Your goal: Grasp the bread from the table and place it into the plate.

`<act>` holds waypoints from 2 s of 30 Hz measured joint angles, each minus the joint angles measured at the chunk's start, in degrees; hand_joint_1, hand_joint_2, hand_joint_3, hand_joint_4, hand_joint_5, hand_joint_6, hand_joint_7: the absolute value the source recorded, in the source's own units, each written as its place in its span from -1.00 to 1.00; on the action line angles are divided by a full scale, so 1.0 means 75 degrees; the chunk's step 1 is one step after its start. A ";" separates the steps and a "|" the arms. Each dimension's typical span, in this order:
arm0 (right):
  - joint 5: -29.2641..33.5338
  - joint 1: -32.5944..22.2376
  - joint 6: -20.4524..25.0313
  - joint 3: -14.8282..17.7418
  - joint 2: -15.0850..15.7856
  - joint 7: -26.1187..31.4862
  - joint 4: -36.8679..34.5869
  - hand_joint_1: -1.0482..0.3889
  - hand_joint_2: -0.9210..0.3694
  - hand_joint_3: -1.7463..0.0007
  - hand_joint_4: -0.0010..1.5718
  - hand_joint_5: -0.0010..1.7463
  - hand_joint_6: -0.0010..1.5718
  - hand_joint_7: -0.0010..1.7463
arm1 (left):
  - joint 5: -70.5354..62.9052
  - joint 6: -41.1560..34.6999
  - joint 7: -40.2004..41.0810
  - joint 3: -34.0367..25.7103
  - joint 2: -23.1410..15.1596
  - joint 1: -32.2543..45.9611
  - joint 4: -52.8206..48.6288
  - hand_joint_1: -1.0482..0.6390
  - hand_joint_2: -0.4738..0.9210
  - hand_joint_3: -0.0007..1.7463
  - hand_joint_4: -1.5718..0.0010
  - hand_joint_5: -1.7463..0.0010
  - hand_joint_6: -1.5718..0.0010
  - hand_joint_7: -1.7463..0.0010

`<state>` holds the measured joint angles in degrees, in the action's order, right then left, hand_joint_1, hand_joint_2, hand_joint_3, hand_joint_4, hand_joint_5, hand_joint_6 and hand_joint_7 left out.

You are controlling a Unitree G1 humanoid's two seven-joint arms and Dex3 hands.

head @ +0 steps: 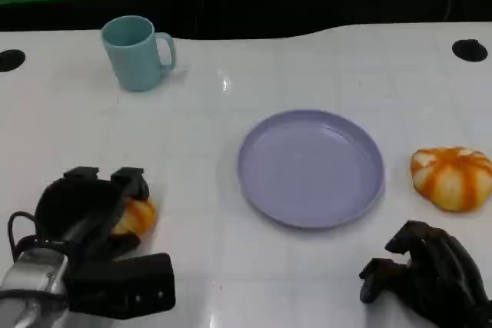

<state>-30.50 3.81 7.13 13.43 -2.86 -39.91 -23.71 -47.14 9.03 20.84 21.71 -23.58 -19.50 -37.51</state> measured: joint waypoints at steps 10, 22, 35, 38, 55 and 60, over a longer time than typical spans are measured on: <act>0.0011 0.0050 -0.0001 0.0004 0.0001 0.0001 -0.0051 -0.96 -0.70 1.00 1.00 -0.22 1.00 -0.64 | 0.0352 0.1167 0.1418 0.0052 0.0060 -0.0406 -0.1400 -0.03 0.33 0.46 0.06 -1.00 0.39 -1.00; 0.0046 0.0093 -0.0007 0.0014 0.0005 0.0018 -0.0069 -0.98 -0.70 1.00 1.00 -0.20 1.00 -0.62 | 0.1319 0.1683 0.1303 -0.0328 0.0171 -0.0253 -0.0957 -0.04 0.45 0.20 0.04 -1.00 0.34 -1.00; 0.0039 0.0135 -0.0008 0.0043 0.0024 -0.0017 -0.0219 -0.97 -0.70 0.99 1.00 -0.21 1.00 -0.62 | 0.1908 0.1477 0.0463 -0.0812 0.0407 0.0077 0.0758 -0.02 0.49 0.09 0.03 -1.00 0.29 -0.98; 0.0040 0.0153 -0.0019 0.0042 0.0024 -0.0020 -0.0268 -0.98 -0.71 0.99 1.00 -0.20 1.00 -0.61 | 0.1934 0.1482 0.0310 -0.0831 0.0557 0.0052 0.0916 -0.01 0.47 0.09 0.03 -1.00 0.26 -0.95; 0.0042 0.0160 -0.0095 0.0031 0.0019 -0.0026 -0.0311 -0.99 -0.70 1.00 1.00 -0.19 1.00 -0.62 | 0.2202 0.1754 -0.0229 -0.0788 0.1699 -0.1033 0.0297 -0.01 0.44 0.19 -0.04 -1.00 0.25 -0.99; 0.0044 0.0159 -0.0112 0.0027 0.0021 -0.0029 -0.0316 -0.99 -0.70 1.00 1.00 -0.19 1.00 -0.60 | 0.2175 0.2104 -0.0202 -0.0675 0.2035 -0.1508 -0.0325 -0.03 0.41 0.24 -0.04 -1.00 0.26 -1.00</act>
<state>-30.17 5.00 6.29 13.63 -2.70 -40.13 -26.08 -30.83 24.81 19.32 16.64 -8.32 -30.80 -39.95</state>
